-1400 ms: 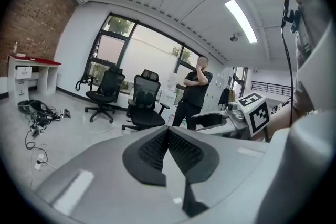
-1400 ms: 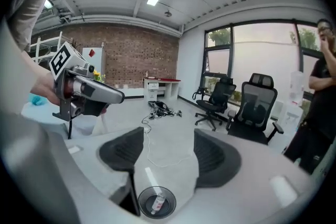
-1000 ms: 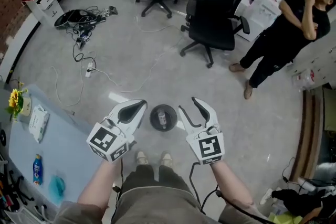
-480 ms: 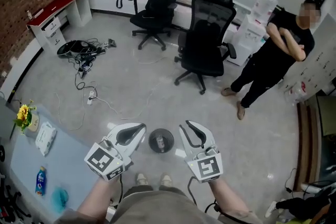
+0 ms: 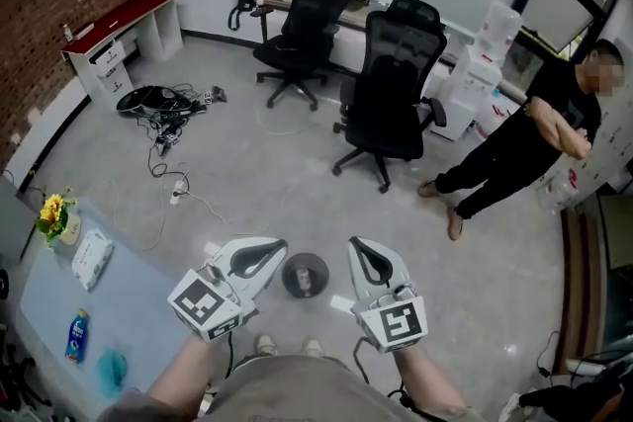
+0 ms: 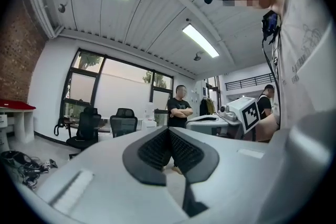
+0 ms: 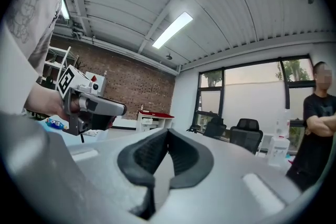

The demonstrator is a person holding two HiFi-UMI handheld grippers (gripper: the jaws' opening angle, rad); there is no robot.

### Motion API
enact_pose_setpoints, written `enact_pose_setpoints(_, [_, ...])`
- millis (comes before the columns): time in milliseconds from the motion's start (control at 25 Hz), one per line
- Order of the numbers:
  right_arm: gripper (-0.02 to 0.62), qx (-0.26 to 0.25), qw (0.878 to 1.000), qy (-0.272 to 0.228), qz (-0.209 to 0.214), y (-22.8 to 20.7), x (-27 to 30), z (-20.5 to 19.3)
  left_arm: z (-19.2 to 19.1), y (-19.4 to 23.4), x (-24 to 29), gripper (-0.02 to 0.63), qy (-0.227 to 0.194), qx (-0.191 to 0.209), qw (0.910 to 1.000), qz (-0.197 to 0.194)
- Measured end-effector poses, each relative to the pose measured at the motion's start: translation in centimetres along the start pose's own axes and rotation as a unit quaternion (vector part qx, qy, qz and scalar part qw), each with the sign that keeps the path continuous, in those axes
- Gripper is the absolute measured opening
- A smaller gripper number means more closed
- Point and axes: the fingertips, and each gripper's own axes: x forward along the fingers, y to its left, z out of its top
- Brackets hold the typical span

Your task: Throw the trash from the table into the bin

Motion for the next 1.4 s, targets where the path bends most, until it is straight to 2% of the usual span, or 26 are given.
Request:
enact_pose_setpoints(280, [0.003,0.011,1.0,0.009,0.003,-0.6,-0.3,-0.4,0.0,0.0,0.1,-0.002,0.007,0.009,0.9999,0.01])
enact_pose_setpoints(480, [0.003,0.016,0.998,0.055,-0.013,-1.5,-0.9,-1.2,-0.2,0.1,-0.1,-0.002,0.003,-0.004,0.9999,0.015])
enact_pose_setpoints(960, [0.003,0.02,0.999,0.043,0.007,-3.9,-2.1,-2.9,-1.1,-1.0,2.0,-0.002,0.014,-0.022,0.9995,0.018])
enact_pose_setpoints(1280, [0.003,0.027,0.998,0.05,0.03,-5.4,-3.4,-5.3,-2.8,-2.6,3.4,-0.002,0.031,-0.025,0.9982,0.045])
enact_pose_setpoints(1400, [0.003,0.034,0.997,0.053,0.034,-6.4,-3.9,-5.6,-3.2,-3.0,3.6,-0.002,0.033,-0.023,0.997,0.066])
